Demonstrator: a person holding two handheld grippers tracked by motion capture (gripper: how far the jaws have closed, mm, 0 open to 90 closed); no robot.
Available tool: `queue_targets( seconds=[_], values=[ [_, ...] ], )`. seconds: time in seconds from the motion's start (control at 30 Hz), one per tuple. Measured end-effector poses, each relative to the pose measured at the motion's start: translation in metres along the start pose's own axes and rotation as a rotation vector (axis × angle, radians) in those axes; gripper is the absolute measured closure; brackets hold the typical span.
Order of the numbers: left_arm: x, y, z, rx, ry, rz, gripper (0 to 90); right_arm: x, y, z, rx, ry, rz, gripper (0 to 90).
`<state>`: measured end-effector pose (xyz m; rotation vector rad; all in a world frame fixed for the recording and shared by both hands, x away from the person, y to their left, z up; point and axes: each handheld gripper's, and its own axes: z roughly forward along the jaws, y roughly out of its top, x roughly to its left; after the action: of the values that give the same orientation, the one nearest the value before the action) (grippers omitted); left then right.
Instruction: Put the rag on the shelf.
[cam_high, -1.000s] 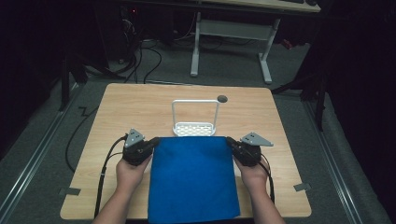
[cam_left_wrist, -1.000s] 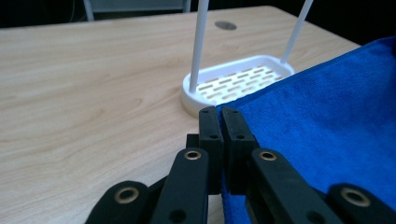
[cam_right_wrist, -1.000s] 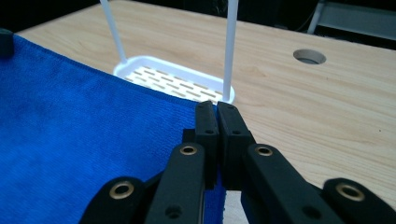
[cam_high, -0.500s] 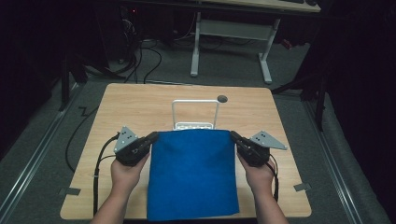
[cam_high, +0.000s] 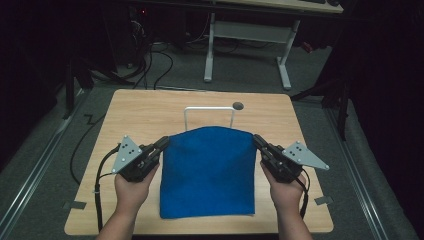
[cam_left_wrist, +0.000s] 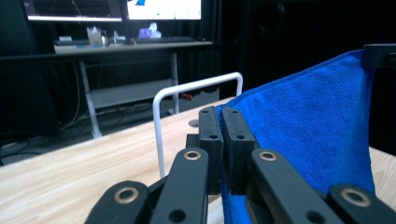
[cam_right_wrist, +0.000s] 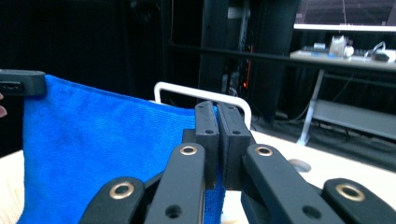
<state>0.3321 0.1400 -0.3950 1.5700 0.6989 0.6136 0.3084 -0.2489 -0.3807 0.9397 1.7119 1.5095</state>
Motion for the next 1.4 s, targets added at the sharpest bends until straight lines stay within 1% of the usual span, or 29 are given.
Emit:
queue_targets(
  seconds=[0.07, 0.1, 0.13, 0.17, 0.2, 0.23, 0.27, 0.3, 0.43, 0.47, 0.63, 0.7, 0.73, 0.77, 0.8, 0.87, 0.93, 0.97, 1.0, 1.03, 1.07, 1.1, 1.17, 1.2, 1.23, 1.27, 1.3, 1.33, 1.4],
  values=[
    [-0.001, 0.004, -0.004, -0.022, 0.0, -0.002, 88.0, 0.003, 0.005, -0.004, -0.023, 0.002, -0.005, 88.6],
    [-0.002, 0.007, -0.007, -0.041, 0.003, 0.001, 88.0, 0.006, 0.009, -0.008, -0.039, 0.001, -0.02, 88.6],
    [-0.002, 0.007, -0.007, -0.041, 0.003, 0.001, 88.0, 0.006, 0.009, -0.008, -0.039, 0.001, -0.02, 88.6],
    [-0.003, 0.01, -0.01, -0.054, 0.003, 0.004, 88.0, 0.008, 0.014, -0.012, -0.058, 0.005, -0.024, 88.6],
    [-0.003, 0.012, -0.012, -0.064, 0.001, 0.005, 88.0, 0.008, 0.014, -0.012, -0.058, 0.005, -0.024, 88.6],
    [-0.004, 0.017, -0.017, -0.08, 0.002, 0.012, 88.0, 0.01, 0.018, -0.015, -0.07, 0.012, -0.03, 88.6],
    [-0.004, 0.017, -0.017, -0.08, 0.002, 0.012, 88.0, 0.01, 0.018, -0.015, -0.07, 0.012, -0.03, 88.6],
    [-0.005, 0.02, -0.02, -0.095, 0.003, 0.017, 88.0, 0.012, 0.02, -0.018, -0.085, 0.012, -0.045, 88.6],
    [-0.004, 0.023, -0.025, -0.11, 0.009, 0.021, 88.0, 0.013, 0.023, -0.021, -0.095, 0.013, -0.042, 88.6],
    [-0.004, 0.023, -0.025, -0.11, 0.01, 0.02, 88.0, 0.013, 0.024, -0.022, -0.1, 0.012, -0.051, 88.6],
    [0.001, 0.021, -0.024, -0.1, 0.019, 0.008, 88.0, 0.013, 0.024, -0.023, -0.101, 0.01, -0.044, 88.6],
    [0.0, 0.022, -0.023, -0.099, 0.028, 0.026, 88.1, 0.013, 0.024, -0.021, -0.104, 0.022, -0.03, 88.6],
    [0.0, 0.022, -0.023, -0.099, 0.028, 0.026, 88.1, 0.013, 0.024, -0.021, -0.104, 0.022, -0.03, 88.6],
    [0.001, 0.024, -0.022, -0.1, 0.031, 0.033, 88.1, 0.013, 0.024, -0.02, -0.104, 0.024, -0.023, 88.6],
    [0.002, 0.024, -0.021, -0.102, 0.028, 0.031, 88.1, 0.014, 0.025, -0.018, -0.103, 0.02, -0.035, 88.6],
    [0.005, 0.025, -0.019, -0.099, 0.035, 0.037, 88.1, 0.013, 0.03, -0.014, -0.106, 0.024, -0.036, 88.6],
    [0.008, 0.027, -0.015, -0.097, 0.036, 0.034, 88.1, 0.013, 0.032, -0.012, -0.103, 0.022, -0.037, 88.6],
    [0.011, 0.029, -0.012, -0.093, 0.045, 0.044, 88.1, 0.011, 0.035, -0.008, -0.108, 0.021, -0.039, 88.6],
    [0.011, 0.029, -0.012, -0.093, 0.045, 0.044, 88.1, 0.011, 0.035, -0.008, -0.108, 0.021, -0.039, 88.6],
    [0.016, 0.033, -0.006, -0.09, 0.048, 0.055, 88.0, 0.008, 0.038, -0.003, -0.109, 0.008, -0.04, 88.6],
    [0.016, 0.033, -0.006, -0.09, 0.048, 0.055, 88.0, 0.005, 0.04, 0.0, -0.106, 0.012, -0.03, 88.6],
    [0.02, 0.037, 0.0, -0.089, 0.053, 0.067, 88.0, 0.002, 0.043, 0.003, -0.097, 0.013, -0.02, 88.6],
    [0.022, 0.039, 0.003, -0.086, 0.056, 0.073, 88.0, 0.0, 0.045, 0.005, -0.094, 0.01, -0.022, 88.6],
    [0.026, 0.041, 0.006, -0.083, 0.055, 0.072, 88.1, -0.004, 0.049, 0.011, -0.085, 0.008, -0.018, 88.6],
    [0.033, 0.045, 0.012, -0.086, 0.05, 0.062, 88.0, -0.006, 0.051, 0.014, -0.083, 0.006, -0.021, 88.6],
    [0.033, 0.045, 0.012, -0.086, 0.05, 0.062, 88.0, -0.006, 0.051, 0.014, -0.083, 0.006, -0.021, 88.6],
    [0.037, 0.048, 0.017, -0.081, 0.054, 0.064, 88.0, -0.011, 0.054, 0.02, -0.065, 0.008, -0.022, 88.6],
    [0.037, 0.048, 0.017, -0.081, 0.054, 0.064, 88.0, -0.011, 0.054, 0.02, -0.065, 0.008, -0.022, 88.6],
    [0.042, 0.051, 0.024, -0.065, 0.061, 0.067, 88.1, -0.015, 0.058, 0.025, -0.058, 0.006, -0.017, 88.6]
  ],
)
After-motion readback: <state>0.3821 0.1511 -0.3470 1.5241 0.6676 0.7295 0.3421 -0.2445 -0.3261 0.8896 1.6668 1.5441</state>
